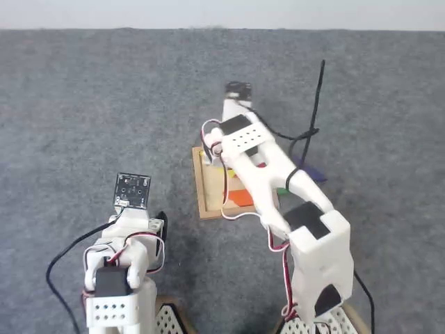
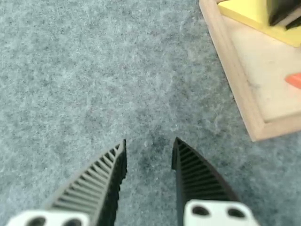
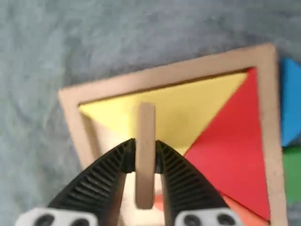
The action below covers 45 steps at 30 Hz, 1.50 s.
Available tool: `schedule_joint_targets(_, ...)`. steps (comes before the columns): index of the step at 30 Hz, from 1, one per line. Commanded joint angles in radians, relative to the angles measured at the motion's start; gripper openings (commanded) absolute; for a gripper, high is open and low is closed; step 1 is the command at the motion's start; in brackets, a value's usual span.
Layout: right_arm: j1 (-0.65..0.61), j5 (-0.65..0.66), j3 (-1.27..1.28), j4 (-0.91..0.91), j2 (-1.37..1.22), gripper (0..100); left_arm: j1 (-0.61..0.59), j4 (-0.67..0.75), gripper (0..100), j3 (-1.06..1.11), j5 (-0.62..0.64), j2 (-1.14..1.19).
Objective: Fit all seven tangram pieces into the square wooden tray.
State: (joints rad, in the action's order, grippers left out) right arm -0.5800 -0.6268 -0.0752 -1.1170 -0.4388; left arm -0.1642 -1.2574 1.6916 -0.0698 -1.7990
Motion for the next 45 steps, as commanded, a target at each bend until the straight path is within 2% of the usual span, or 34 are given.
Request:
schedule_joint_targets(1, 0.073, -0.147, -0.06, 0.013, 0.012, 8.0, 0.002, -0.009, 15, -0.008, -0.006, -0.028)
schedule_joint_targets(5, 0.102, -0.172, -0.06, 0.016, 0.008, 8.4, 0.002, -0.009, 15, -0.008, -0.006, -0.028)
schedule_joint_targets(9, 0.073, -0.057, -0.06, 0.015, 0.012, 8.5, 0.002, -0.009, 15, -0.008, -0.006, -0.028)
schedule_joint_targets(17, 0.048, -0.031, -0.064, -0.004, 0.044, 8.4, 0.002, -0.009, 15, -0.008, -0.006, -0.028)
schedule_joint_targets(27, -0.05, 0.155, -0.06, -0.03, 0.197, 8.5, 0.002, -0.009, 15, -0.008, -0.006, -0.028)
schedule_joint_targets(34, -0.047, 0.224, -0.066, -0.031, 0.211, 8.5, 0.002, -0.009, 15, -0.008, -0.006, -0.028)
schedule_joint_targets(37, -0.053, 0.236, -0.066, -0.016, 0.226, 8.4, 0.002, -0.009, 15, -0.008, -0.006, -0.028)
schedule_joint_targets(45, -0.03, 0.316, -0.066, 0.17, 0.094, 8.0, 0.002, -0.009, 15, -0.008, -0.006, -0.028)
